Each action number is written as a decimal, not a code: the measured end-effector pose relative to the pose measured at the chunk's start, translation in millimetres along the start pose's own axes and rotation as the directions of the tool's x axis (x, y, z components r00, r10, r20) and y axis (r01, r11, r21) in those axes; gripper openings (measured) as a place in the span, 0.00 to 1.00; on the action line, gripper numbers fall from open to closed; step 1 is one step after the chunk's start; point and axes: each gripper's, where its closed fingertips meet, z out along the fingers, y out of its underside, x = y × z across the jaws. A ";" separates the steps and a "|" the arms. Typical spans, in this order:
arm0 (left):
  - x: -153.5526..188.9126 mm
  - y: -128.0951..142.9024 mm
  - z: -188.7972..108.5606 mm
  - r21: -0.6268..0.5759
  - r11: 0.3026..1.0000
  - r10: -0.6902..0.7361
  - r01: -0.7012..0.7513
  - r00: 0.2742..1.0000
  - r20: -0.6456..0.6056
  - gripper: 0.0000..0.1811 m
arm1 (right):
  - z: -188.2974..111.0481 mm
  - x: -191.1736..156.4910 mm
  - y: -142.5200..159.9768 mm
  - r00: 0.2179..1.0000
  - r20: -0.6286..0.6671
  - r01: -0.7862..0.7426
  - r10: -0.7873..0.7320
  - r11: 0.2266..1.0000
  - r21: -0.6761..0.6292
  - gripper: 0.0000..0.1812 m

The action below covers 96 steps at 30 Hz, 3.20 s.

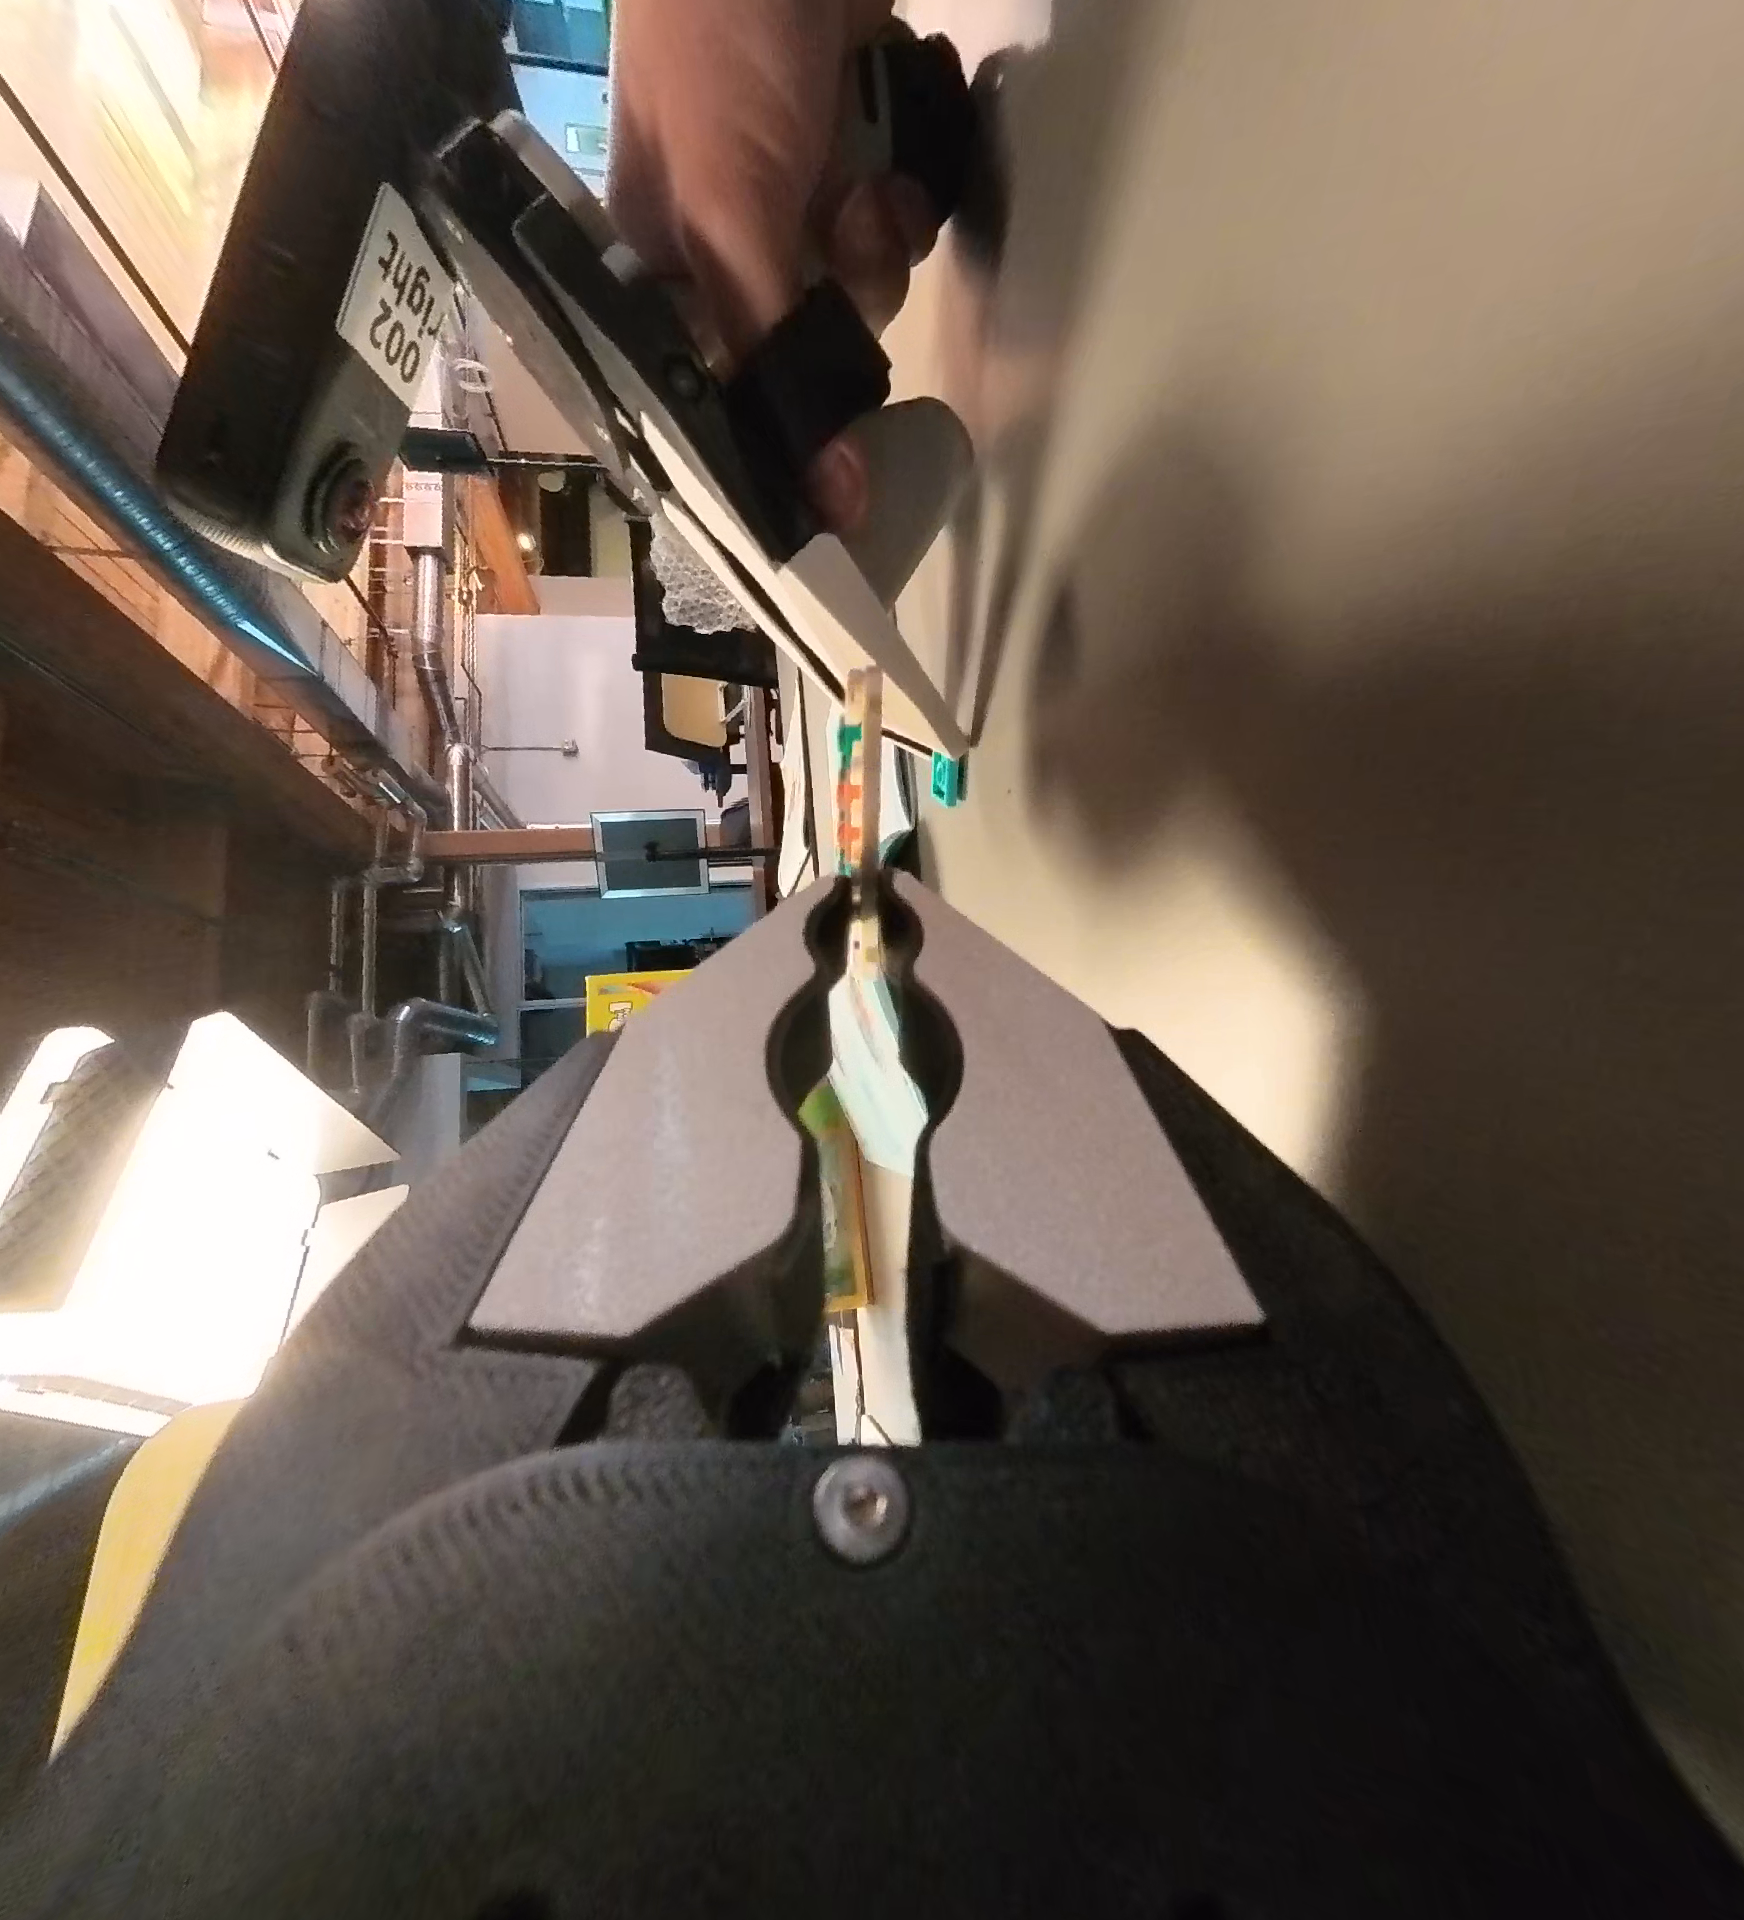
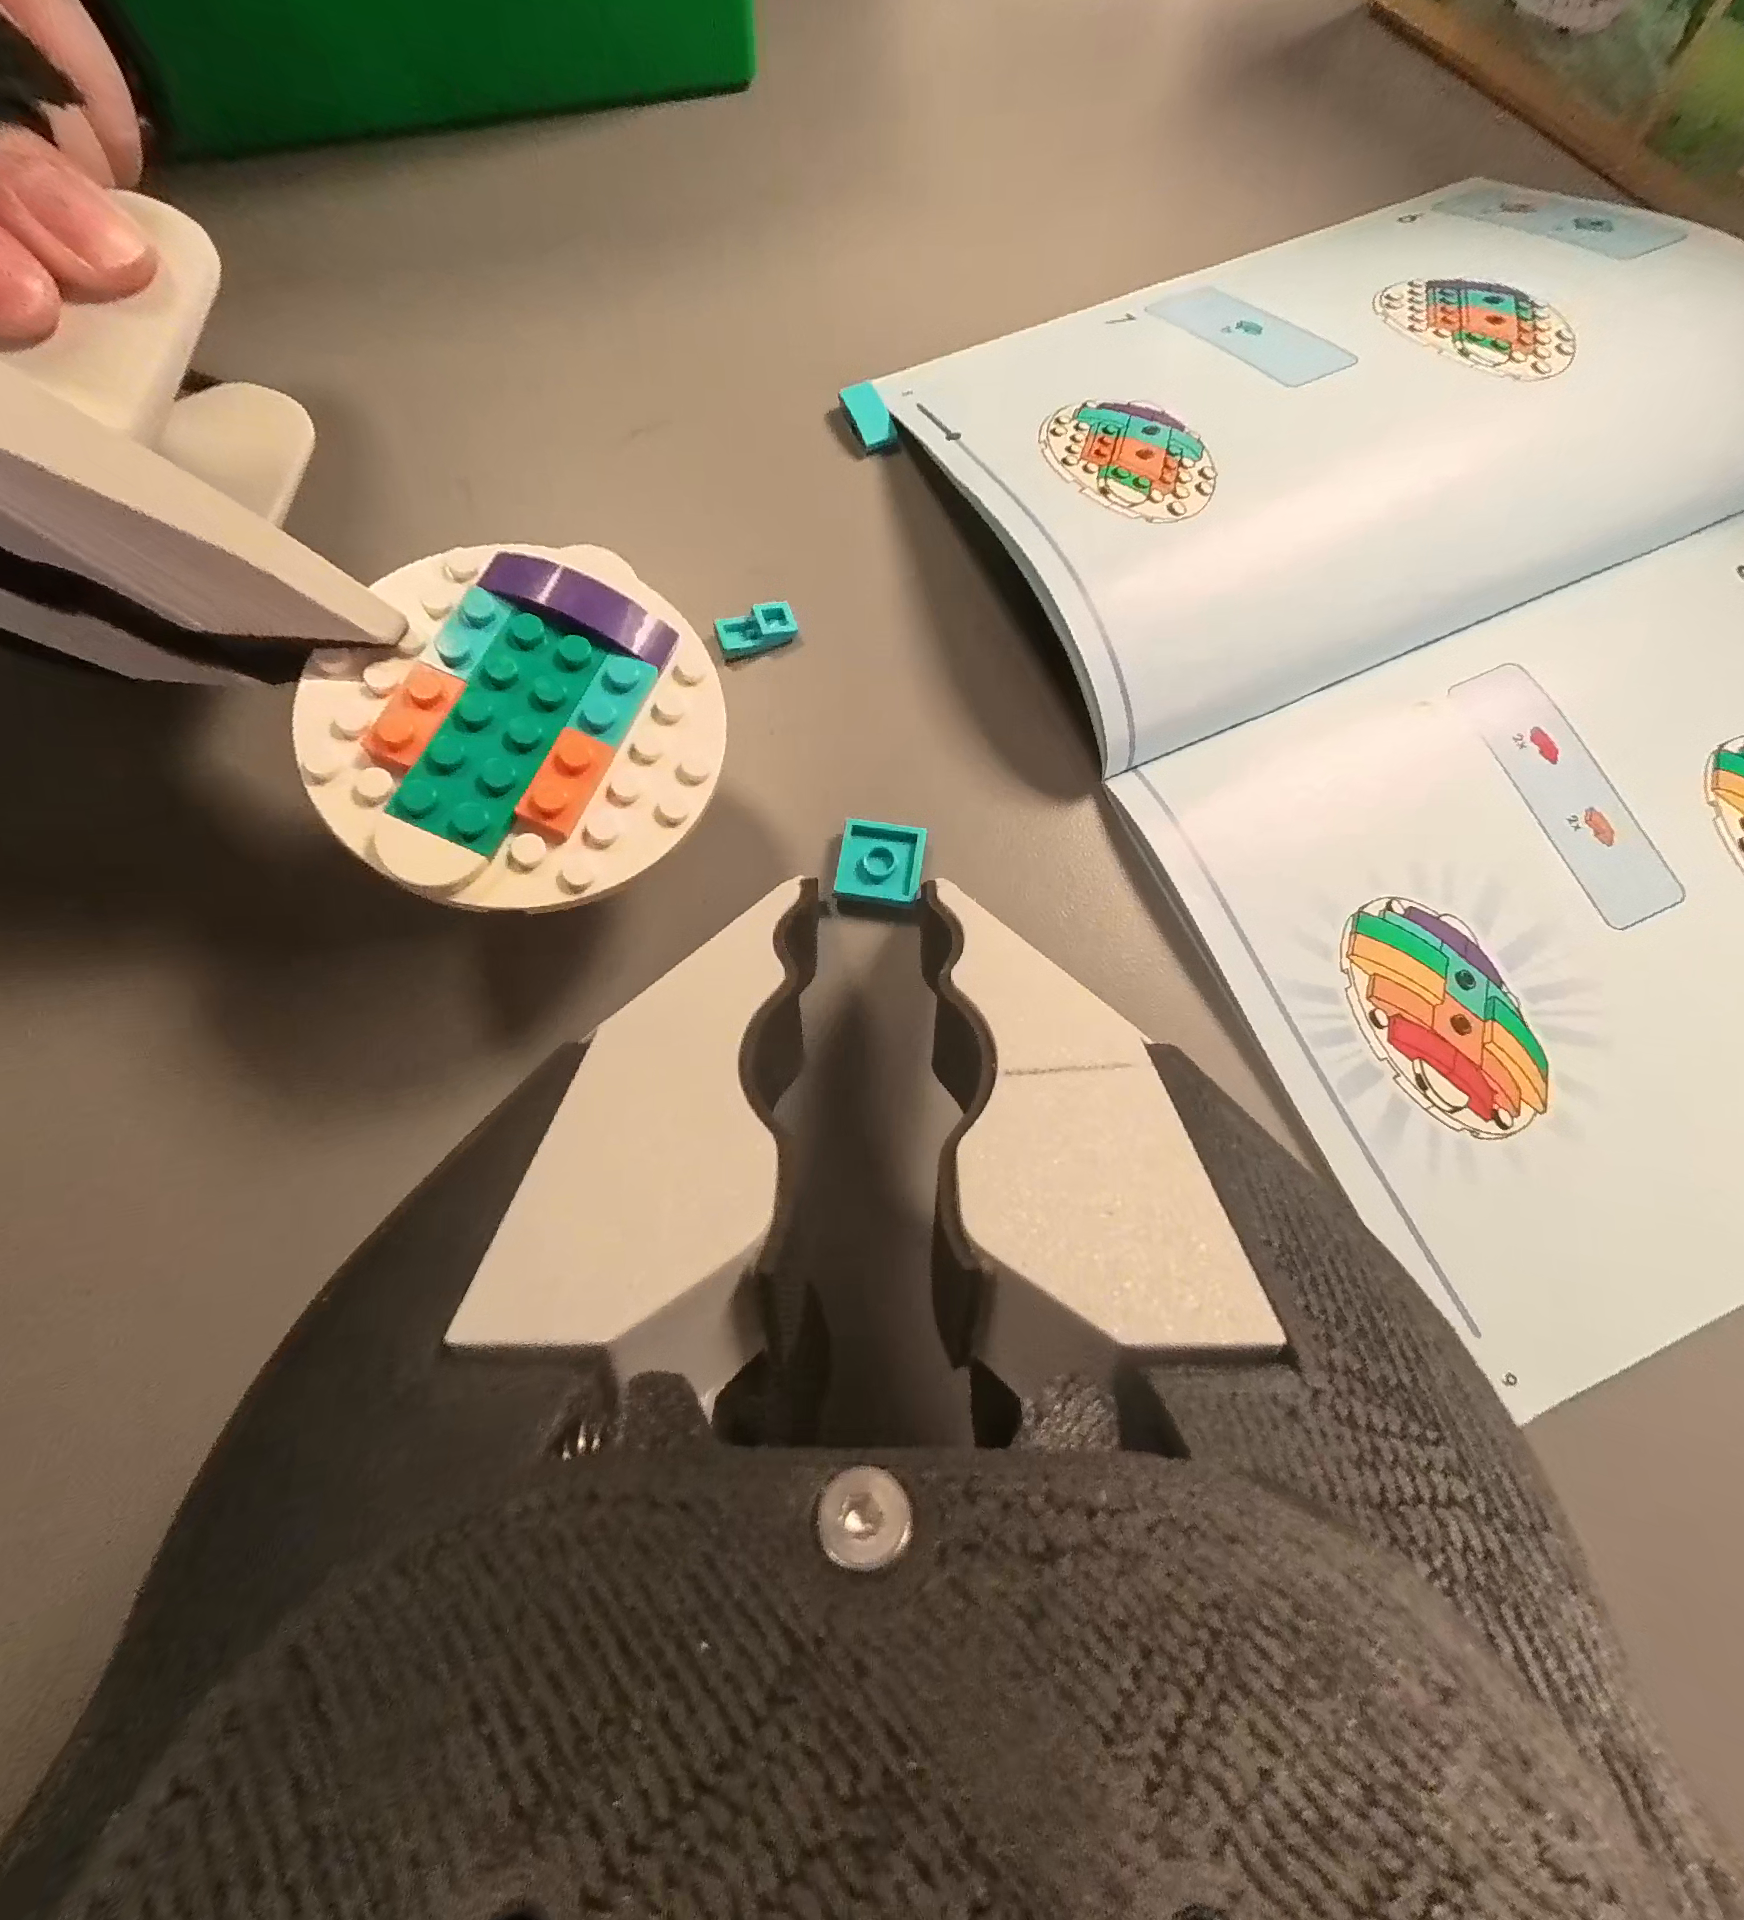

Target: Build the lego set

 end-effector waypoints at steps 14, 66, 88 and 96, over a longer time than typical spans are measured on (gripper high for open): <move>-0.9 -1.0 0.7 0.008 1.000 -0.008 0.008 1.000 0.003 0.02 | 0.7 0.4 0.2 1.000 -0.002 0.000 0.000 1.000 -0.001 0.08; -17.8 -15.2 -8.1 0.073 0.997 0.013 -0.018 0.997 0.070 0.02 | -53.9 -56.3 12.7 0.695 0.426 0.620 -0.579 0.783 0.054 0.21; -25.6 -25.5 -12.7 0.106 0.993 0.040 -0.054 0.991 0.130 0.02 | -47.8 -40.0 -12.6 0.666 0.540 0.557 -0.514 0.824 0.098 0.08; -25.6 -37.5 -14.8 0.140 0.985 0.078 -0.101 0.983 0.164 0.02 | -66.8 -81.9 -59.3 0.566 0.562 0.594 -0.604 0.771 0.230 0.08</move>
